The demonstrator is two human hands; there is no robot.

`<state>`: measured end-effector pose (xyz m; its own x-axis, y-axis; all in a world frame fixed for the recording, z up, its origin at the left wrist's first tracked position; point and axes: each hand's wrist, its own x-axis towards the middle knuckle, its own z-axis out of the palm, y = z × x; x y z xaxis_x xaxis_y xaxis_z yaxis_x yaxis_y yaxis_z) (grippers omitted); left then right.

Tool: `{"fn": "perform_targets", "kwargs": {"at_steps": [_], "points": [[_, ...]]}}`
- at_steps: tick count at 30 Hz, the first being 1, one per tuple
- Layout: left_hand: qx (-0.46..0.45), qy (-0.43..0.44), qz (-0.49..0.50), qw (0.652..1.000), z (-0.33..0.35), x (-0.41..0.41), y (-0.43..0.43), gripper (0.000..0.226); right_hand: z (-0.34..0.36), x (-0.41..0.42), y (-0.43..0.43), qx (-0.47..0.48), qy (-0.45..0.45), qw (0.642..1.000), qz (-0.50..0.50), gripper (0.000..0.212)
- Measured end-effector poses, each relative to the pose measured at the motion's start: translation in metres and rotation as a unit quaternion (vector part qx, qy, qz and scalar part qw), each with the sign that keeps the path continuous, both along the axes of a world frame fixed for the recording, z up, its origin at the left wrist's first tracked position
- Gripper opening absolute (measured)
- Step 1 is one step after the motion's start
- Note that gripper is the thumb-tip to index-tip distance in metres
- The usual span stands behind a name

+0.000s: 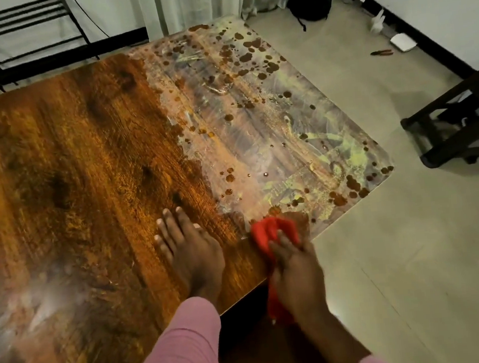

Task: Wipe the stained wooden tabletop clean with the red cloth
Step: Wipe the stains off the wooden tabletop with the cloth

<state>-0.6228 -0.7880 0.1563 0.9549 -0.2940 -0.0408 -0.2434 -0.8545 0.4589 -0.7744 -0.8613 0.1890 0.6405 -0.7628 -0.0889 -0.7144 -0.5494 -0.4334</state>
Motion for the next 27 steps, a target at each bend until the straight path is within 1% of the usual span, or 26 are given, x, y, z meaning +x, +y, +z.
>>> {"fn": "perform_targets", "kwargs": {"at_steps": [1,3,4,5,6,7,8,10,11,13,14,16,18,19,20,21,23,24,25,26,27], "points": [[-0.002,0.005,0.024,1.0,-0.002,0.002,-0.005,0.055,0.0,-0.002,0.012,0.004,-0.009,0.997,0.07,0.064],[-0.006,0.016,0.065,0.998,-0.005,0.004,-0.014,0.055,0.0,-0.013,0.008,-0.035,-0.002,0.976,0.215,0.067],[0.003,0.015,0.072,0.997,-0.006,0.004,-0.016,0.055,-0.001,-0.017,-0.009,-0.05,0.005,0.97,0.24,0.065],[0.018,0.007,0.069,0.997,-0.008,0.003,-0.018,0.054,0.0,-0.021,-0.028,-0.043,0.013,0.973,0.226,0.062],[0.031,-0.002,0.062,0.998,-0.009,0.002,-0.019,0.054,0.002,-0.025,-0.05,-0.017,0.017,0.984,0.177,0.06],[0.039,-0.006,0.06,0.997,-0.01,0.0,-0.02,0.054,0.002,-0.027,-0.072,0.002,0.03,0.994,0.107,0.057],[0.046,-0.008,0.064,0.997,-0.011,0.0,-0.021,0.053,0.0,-0.028,-0.092,0.005,0.037,0.998,0.044,0.055],[0.065,-0.016,0.072,0.995,-0.012,-0.001,-0.024,0.053,-0.004,-0.022,-0.113,-0.013,0.011,0.999,-0.044,0.049],[0.072,-0.02,0.073,0.995,-0.013,-0.001,-0.024,0.053,-0.005,-0.016,-0.111,-0.021,-0.002,0.997,-0.069,0.048],[0.076,-0.025,0.072,0.994,-0.014,-0.001,-0.024,0.053,-0.004,-0.004,-0.088,-0.008,-0.005,0.997,-0.076,0.053],[0.078,-0.026,0.072,0.994,-0.014,-0.001,-0.024,0.053,-0.004,0.001,-0.073,0.011,-0.005,0.998,-0.055,0.057],[0.078,-0.028,0.073,0.994,-0.015,-0.002,-0.024,0.053,-0.003,0.003,-0.045,0.02,-0.022,0.998,0.05,0.062],[0.074,-0.028,0.078,0.994,-0.016,-0.001,-0.025,0.052,-0.004,0.002,-0.039,-0.006,-0.037,0.981,0.192,0.061],[0.074,-0.028,0.079,0.994,-0.016,-0.001,-0.024,0.052,-0.003,0.002,-0.048,-0.012,-0.036,0.97,0.241,0.06],[0.075,-0.028,0.079,0.994,-0.016,-0.001,-0.025,0.053,-0.003,0.003,-0.061,-0.009,-0.026,0.966,0.257,0.059],[0.076,-0.028,0.078,0.994,-0.017,-0.001,-0.025,0.054,-0.003,0.005,-0.077,-0.002,-0.01,0.971,0.237,0.058],[0.075,-0.027,0.085,0.993,-0.018,-0.002,-0.024,0.057,-0.005,0.013,-0.107,0.025,0.003,0.994,0.107,0.054],[0.075,-0.027,0.084,0.993,-0.018,-0.002,-0.023,0.058,-0.006,0.018,-0.118,0.03,-0.003,0.999,0.035,0.051],[0.076,-0.03,0.08,0.993,-0.019,-0.003,-0.024,0.058,-0.006,0.024,-0.119,0.025,-0.001,1.0,-0.016,0.049],[0.077,-0.033,0.078,0.993,-0.019,-0.003,-0.024,0.058,-0.005,0.032,-0.112,0.014,0.007,0.999,-0.035,0.048],[0.077,-0.035,0.079,0.993,-0.019,-0.002,-0.024,0.057,-0.003,0.038,-0.1,0.006,0.011,0.999,-0.031,0.049]]}}
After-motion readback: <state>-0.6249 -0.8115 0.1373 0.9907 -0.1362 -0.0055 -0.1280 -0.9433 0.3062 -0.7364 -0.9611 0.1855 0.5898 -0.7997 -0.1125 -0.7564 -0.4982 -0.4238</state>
